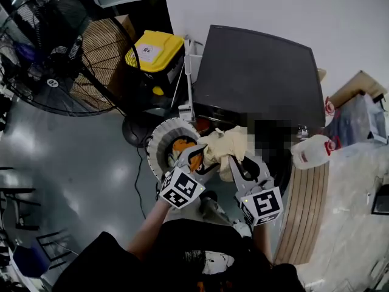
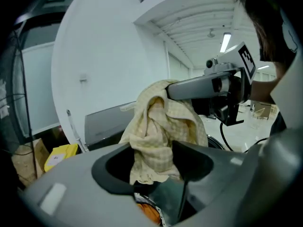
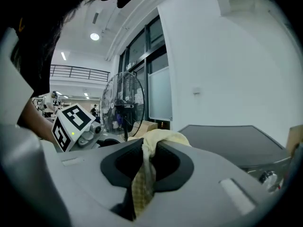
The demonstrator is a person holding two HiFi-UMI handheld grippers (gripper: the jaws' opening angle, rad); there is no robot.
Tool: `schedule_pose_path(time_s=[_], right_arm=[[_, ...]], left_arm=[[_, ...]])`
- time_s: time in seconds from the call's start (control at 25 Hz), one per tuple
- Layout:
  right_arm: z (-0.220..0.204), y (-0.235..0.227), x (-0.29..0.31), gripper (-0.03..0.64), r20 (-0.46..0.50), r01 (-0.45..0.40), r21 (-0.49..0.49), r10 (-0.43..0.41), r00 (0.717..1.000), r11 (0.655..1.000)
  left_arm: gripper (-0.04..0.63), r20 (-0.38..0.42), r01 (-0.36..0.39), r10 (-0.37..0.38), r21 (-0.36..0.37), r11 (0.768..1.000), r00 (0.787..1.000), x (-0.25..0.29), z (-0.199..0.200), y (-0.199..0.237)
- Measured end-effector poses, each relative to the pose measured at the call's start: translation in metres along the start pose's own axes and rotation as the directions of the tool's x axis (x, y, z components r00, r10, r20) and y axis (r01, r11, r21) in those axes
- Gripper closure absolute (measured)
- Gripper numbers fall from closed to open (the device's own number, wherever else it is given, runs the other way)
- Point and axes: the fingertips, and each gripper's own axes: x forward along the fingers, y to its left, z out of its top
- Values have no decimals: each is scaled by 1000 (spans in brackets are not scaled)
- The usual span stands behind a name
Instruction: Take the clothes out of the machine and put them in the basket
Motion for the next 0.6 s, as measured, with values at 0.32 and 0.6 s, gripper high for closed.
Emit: schedule_pose_path(time_s=[0.32,0.6], right_arm=[[41,40,32,543,94,-193,6,191,977,981],[66,75,67,543,141,-306,10,301,943,952]], left_arm=[[488,45,-215,216,-37,976,975,-56,10,37],[494,36,-324,327,-67,944,944,-105,3,74]])
